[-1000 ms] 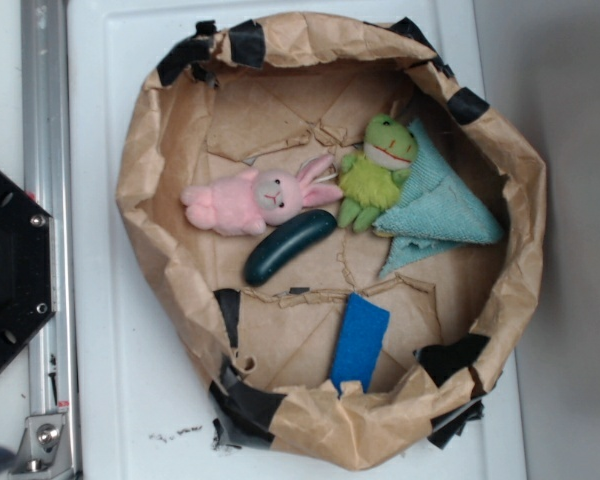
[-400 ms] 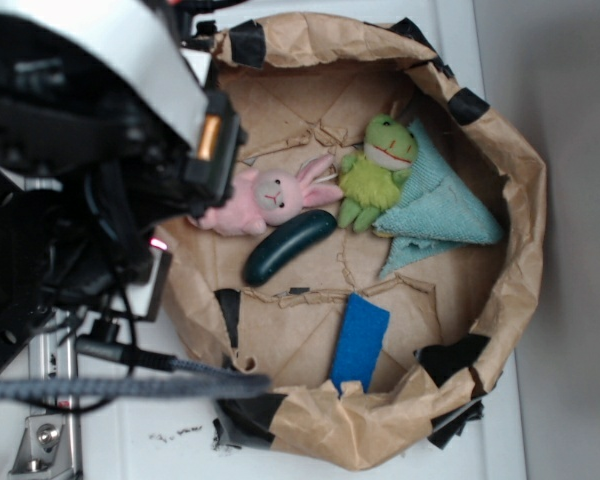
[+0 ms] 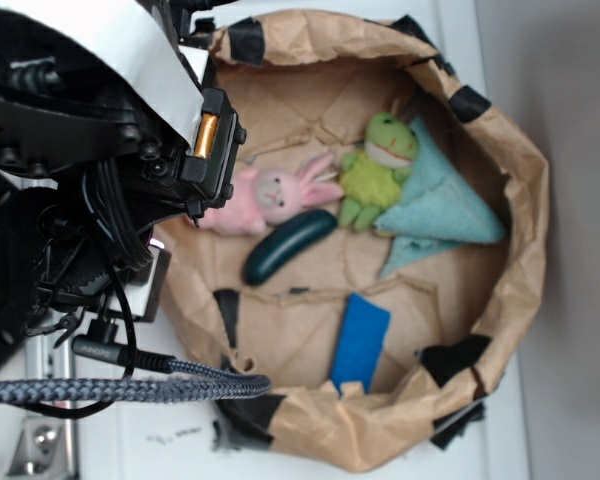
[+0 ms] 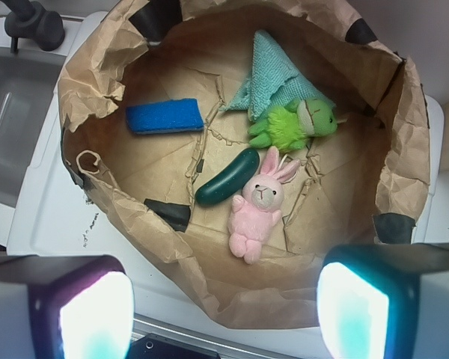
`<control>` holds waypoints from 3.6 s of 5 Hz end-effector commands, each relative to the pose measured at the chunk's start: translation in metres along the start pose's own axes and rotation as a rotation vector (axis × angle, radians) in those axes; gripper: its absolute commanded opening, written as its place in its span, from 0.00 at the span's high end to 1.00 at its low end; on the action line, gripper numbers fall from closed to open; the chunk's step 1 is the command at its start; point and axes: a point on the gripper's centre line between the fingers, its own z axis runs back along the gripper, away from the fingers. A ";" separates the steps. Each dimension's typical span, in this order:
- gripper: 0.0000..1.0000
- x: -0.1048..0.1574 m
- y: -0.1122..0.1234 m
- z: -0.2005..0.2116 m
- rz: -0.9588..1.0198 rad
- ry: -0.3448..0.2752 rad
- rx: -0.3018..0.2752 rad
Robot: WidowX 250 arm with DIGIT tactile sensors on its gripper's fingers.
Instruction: Grab the pink bunny.
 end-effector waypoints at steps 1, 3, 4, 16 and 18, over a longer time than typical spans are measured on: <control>0.00 0.029 0.042 -0.047 0.051 -0.011 0.114; 0.00 0.034 0.041 -0.148 -0.014 0.051 0.137; 0.00 0.006 0.023 -0.183 -0.050 0.139 0.099; 0.00 0.034 0.028 -0.146 0.340 0.001 0.107; 0.00 0.030 0.063 -0.153 0.758 -0.029 0.147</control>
